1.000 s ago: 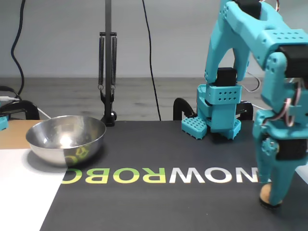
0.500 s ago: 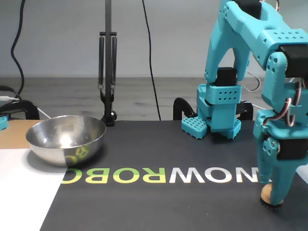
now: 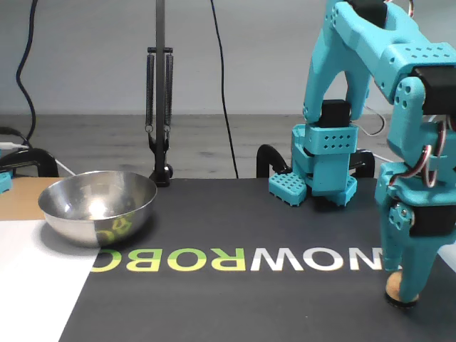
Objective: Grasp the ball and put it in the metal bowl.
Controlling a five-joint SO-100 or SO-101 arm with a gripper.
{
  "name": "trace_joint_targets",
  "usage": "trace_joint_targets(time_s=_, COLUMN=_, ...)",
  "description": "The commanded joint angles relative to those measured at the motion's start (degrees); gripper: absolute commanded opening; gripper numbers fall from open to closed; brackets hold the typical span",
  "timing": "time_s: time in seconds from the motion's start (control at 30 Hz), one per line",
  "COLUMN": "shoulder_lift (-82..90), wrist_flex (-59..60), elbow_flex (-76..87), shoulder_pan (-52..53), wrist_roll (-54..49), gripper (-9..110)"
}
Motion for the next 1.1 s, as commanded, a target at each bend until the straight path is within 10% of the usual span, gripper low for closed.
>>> trace_joint_targets(time_s=0.0, shoulder_lift=1.0, wrist_flex=-0.1, elbow_flex=-0.4, shoulder_pan=0.4, wrist_roll=0.2, gripper=34)
trace_joint_targets(time_s=1.07, shoulder_lift=7.0, wrist_flex=3.9, elbow_flex=-1.1, shoulder_pan=1.8, wrist_roll=0.3, gripper=34)
